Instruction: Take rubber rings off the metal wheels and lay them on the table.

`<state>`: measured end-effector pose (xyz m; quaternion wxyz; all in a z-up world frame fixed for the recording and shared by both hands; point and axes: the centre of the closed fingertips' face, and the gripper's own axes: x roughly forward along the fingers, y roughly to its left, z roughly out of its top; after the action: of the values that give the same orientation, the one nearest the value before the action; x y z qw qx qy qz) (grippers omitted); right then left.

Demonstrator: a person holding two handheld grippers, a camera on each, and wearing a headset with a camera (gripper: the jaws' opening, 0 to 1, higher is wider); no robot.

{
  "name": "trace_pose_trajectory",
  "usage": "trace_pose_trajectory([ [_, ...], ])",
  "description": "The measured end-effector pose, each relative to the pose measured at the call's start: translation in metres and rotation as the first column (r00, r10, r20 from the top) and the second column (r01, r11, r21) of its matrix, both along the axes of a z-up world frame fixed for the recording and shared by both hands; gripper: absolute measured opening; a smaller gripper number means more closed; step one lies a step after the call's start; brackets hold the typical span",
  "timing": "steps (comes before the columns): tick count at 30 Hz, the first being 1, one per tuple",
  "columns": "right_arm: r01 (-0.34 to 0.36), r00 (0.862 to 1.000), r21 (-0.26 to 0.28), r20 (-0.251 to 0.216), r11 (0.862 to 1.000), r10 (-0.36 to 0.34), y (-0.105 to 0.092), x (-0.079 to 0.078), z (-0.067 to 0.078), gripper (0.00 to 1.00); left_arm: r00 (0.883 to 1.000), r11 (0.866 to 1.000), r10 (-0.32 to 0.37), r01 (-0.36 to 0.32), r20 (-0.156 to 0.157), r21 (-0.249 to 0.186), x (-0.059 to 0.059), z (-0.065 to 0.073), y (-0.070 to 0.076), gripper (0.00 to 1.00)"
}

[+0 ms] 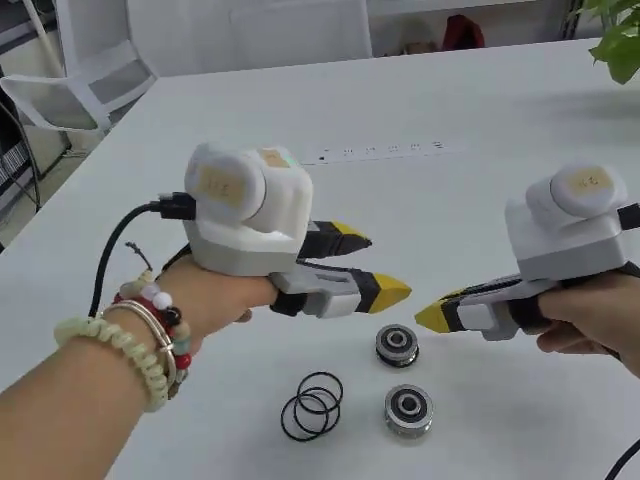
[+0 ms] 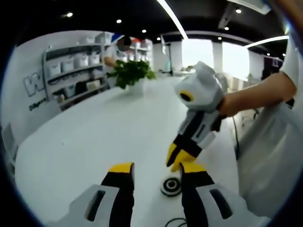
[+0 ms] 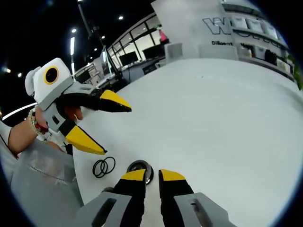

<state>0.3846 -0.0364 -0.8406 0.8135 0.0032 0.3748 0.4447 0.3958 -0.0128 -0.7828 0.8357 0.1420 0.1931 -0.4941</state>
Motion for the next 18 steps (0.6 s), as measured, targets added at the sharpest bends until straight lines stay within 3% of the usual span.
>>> trace_pose_trajectory([
  [4,-0.043,0.999,-0.047,-0.007,0.998,0.043,-0.001,-0.006,-0.01,0.08,0.999,1.0,0.022,-0.022,-0.045,-0.001,-0.009,-0.027,0.001,0.37],
  [6,-0.05,0.999,-0.064,-0.007,0.997,0.05,-0.001,-0.007,-0.012,0.08,0.998,0.999,-0.005,0.008,-0.07,0.051,-0.016,-0.04,0.0,0.36],
  [8,-0.07,0.998,-0.08,-0.007,0.994,0.07,-0.001,-0.01,-0.015,0.08,0.999,0.998,-0.02,0.023,-0.048,0.061,-0.017,-0.043,-0.002,0.36],
  [15,-0.124,0.992,-0.099,-0.011,0.987,0.124,0.001,-0.016,-0.02,0.08,0.998,0.998,-0.037,0.039,-0.048,0.059,-0.018,-0.05,-0.008,0.31],
  [16,-0.135,0.991,-0.098,-0.012,0.986,0.135,0.002,-0.018,-0.021,0.07,0.997,0.998,-0.042,0.045,-0.065,0.048,-0.02,-0.052,-0.008,0.3],
  [17,-0.142,0.99,-0.098,-0.012,0.985,0.141,0.002,-0.019,-0.022,0.07,0.994,0.999,-0.031,0.033,-0.102,0.02,-0.02,-0.054,-0.009,0.29],
  [18,-0.146,0.989,-0.098,-0.013,0.984,0.146,0.003,-0.02,-0.022,0.07,0.994,0.999,-0.026,0.028,-0.109,0.016,-0.019,-0.056,-0.009,0.28],
])
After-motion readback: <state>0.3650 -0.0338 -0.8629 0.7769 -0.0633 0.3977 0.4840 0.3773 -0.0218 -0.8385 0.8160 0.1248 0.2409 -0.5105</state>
